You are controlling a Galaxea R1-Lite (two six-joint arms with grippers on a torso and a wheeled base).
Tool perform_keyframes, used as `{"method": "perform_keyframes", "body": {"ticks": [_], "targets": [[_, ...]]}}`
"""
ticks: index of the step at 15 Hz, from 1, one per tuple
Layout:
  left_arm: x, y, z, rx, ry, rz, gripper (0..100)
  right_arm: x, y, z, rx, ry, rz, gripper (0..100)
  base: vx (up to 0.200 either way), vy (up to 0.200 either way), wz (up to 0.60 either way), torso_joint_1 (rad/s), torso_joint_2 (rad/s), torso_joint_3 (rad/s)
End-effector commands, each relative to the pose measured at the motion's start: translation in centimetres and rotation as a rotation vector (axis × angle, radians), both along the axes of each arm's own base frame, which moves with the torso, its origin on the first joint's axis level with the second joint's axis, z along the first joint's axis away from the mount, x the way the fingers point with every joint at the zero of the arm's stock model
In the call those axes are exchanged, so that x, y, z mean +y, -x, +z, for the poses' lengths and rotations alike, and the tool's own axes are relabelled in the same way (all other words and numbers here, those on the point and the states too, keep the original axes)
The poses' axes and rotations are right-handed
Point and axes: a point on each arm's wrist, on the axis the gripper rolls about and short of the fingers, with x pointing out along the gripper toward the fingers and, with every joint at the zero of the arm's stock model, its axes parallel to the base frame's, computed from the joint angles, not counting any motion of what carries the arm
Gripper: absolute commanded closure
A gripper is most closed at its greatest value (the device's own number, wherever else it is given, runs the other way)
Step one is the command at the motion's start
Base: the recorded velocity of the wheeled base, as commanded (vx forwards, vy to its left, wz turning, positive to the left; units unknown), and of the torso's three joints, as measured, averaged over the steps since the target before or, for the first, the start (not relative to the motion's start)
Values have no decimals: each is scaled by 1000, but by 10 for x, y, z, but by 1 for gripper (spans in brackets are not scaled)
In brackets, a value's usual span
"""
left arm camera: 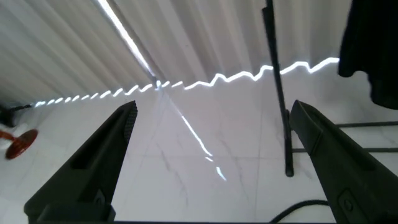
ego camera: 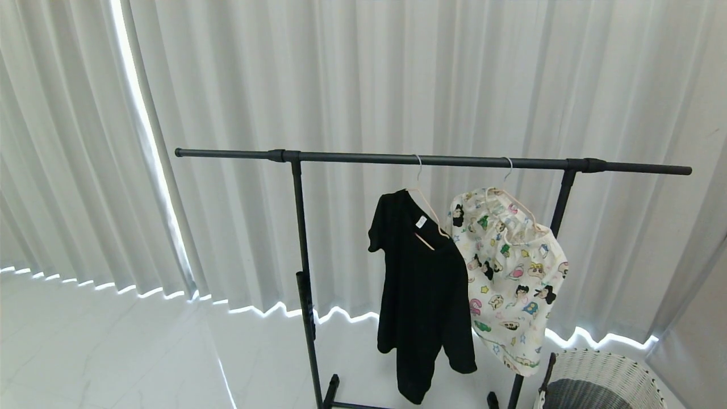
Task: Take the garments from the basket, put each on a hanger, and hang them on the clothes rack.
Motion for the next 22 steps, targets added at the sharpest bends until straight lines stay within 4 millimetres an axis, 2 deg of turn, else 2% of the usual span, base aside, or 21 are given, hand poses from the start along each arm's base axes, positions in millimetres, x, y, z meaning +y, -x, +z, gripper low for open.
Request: {"method": "perform_keyframes", "body": {"ticks": [1,4,8,10,13,15,17,18,21,22], "targets": [[-1,14,0,-153,-12,33,0,1,0,1,-25,6,13,0,0,0,0,0,0,0],[1,19,-2,-221,78,143,0,8,-1,0,-53,14,69,0,0,0,0,0,0,0],[1,19,-3,-230,134,152,0,9,1,1,-74,0,69,0,0,0,0,-105,253,132],[1,18,-3,-220,135,126,0,11,9,-3,-87,-18,79,0,0,0,0,-215,498,264],[0,17,-2,-193,174,-143,0,17,32,-19,-102,-34,155,0,0,0,0,-227,507,284],[2,17,-3,-197,202,-228,0,21,49,-34,-106,-42,182,0,0,0,0,-215,508,273],[4,16,-6,-206,316,-120,0,26,71,-54,-142,-54,185,0,0,0,0,-207,500,283],[5,16,-7,-214,365,-66,0,28,82,-56,-170,-65,202,0,0,0,0,-217,486,295],[5,16,-7,-216,366,-57,0,39,128,-88,-232,-160,301,0,0,0,0,-97,251,144],[5,16,-7,-217,372,-55,0,40,133,-86,-284,-219,327,0,0,0,0,-32,76,41]]}}
